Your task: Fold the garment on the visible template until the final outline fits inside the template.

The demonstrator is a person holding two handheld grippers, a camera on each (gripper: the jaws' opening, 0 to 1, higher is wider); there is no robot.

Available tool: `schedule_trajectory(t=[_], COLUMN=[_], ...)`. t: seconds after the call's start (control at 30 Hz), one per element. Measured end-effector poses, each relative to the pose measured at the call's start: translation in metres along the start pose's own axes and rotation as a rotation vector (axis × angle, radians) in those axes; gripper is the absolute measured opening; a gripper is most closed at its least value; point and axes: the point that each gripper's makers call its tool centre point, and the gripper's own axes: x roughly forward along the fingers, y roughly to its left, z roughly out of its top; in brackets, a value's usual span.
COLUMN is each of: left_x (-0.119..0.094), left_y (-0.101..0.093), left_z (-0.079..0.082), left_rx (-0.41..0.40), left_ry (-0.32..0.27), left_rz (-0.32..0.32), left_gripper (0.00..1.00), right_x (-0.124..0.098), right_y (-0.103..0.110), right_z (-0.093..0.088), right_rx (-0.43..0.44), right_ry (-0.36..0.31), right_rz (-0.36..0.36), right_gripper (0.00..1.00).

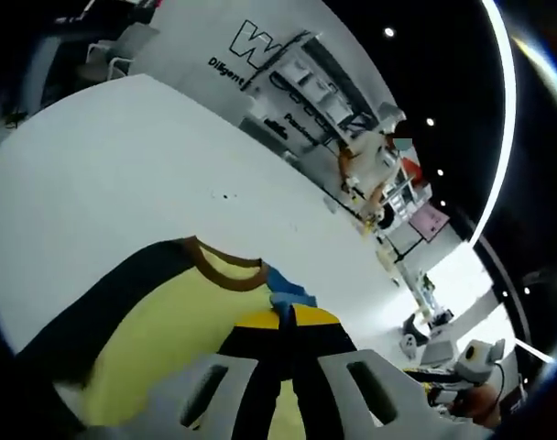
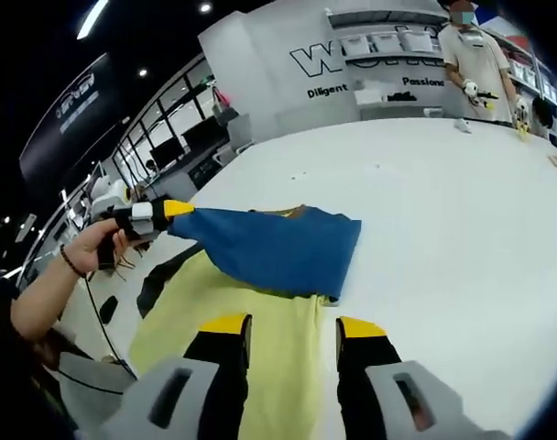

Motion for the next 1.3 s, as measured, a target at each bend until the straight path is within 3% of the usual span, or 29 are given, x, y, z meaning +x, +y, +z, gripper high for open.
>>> schedule_trajectory(t=[0.3,0.53,0.77,0.97,1.3], left_x=[-0.010,-0.016,-0.007,-0.002,-0.002], left_y=[0.040,0.075,0.104,0.121,0.133], left_z=[0.011,0.002,-0.002,-0.007,-0.012], left_rx=[0.122,0.157,0.254,0.331,0.400], left_ry=[0.008,0.054,0.111,0.163,0.211], left_rz=[0.110,0.188,0.256,0.300,0.323], left_gripper=[0.00,0.00,0.00,0.00,0.00], right_x=[0.005,0.008,0.009,0.009,0.010], right_y=[0.001,-0.002,0.000,0.000,0.001], right_z=[-0.009,-0.012,-0.015,-0.017,-0.018], right_rx=[-0.012,-0.013,-0.018,-0.016,-0.013], right_ry=[0.029,0.041,0.049,0.052,0.053], right_rz=[0.006,0.002,0.000,0.002,-0.002], right_gripper=[0.34,0.34,0.34,0.34,0.34])
